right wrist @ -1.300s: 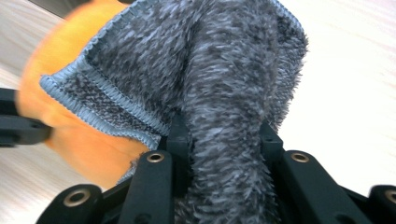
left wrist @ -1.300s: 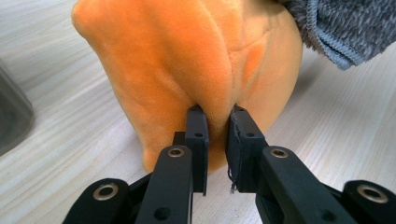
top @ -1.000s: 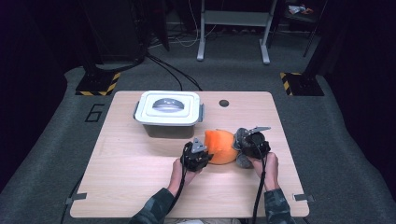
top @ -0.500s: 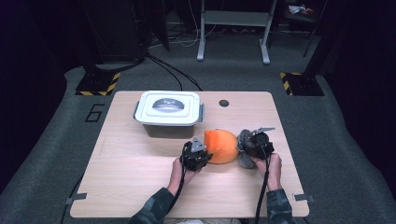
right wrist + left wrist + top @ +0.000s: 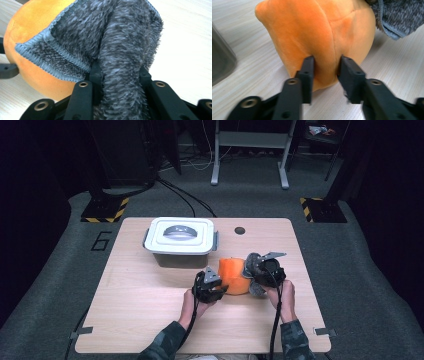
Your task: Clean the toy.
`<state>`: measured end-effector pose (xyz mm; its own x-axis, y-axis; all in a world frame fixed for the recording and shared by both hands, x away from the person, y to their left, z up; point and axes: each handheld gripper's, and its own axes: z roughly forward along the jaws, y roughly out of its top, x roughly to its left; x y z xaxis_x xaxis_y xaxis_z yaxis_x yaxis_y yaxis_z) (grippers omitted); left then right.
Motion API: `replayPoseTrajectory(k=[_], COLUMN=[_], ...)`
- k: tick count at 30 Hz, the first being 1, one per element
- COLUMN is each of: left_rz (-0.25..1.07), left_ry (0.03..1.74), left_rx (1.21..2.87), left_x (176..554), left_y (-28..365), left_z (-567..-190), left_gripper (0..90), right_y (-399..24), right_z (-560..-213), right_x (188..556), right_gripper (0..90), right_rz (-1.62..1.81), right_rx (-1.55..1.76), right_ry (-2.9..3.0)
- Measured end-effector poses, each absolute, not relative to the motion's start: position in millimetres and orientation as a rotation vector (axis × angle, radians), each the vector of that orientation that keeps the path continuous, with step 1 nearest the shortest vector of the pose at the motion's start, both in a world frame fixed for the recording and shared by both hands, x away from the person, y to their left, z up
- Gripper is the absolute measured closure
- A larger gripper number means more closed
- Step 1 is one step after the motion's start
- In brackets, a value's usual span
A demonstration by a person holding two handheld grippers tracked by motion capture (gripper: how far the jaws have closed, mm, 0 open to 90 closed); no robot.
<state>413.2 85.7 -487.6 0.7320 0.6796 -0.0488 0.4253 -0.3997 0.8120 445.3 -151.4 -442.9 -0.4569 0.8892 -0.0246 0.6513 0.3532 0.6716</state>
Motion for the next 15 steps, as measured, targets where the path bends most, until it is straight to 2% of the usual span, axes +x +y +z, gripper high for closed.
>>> replayPoseTrajectory(k=[3,6,8,12,15], left_rz=[0.422,0.447,0.474,0.474,0.463], left_ry=[0.806,0.797,0.789,0.770,0.769], left_rx=[2.061,2.069,2.074,2.043,2.040], left_x=[410.7,412.0,411.9,413.4,413.8], left_y=[82.7,79.3,78.1,79.7,80.2], left_z=[-489.8,-492.9,-493.4,-492.7,-488.8], left_gripper=[51.7,52.1,58.0,78.2,82.0], right_y=[-152.2,-153.3,-153.6,-155.7,-158.7], right_z=[-443.0,-444.3,-444.6,-442.9,-438.1], right_x=[447.2,449.3,449.9,448.6,444.9], right_gripper=[67.0,67.0,67.0,66.9,66.9], right_rz=[0.840,0.857,0.852,0.848,0.862], right_rx=[1.361,1.361,1.366,1.373,1.382], right_ry=[2.233,2.235,2.230,2.219,2.200])
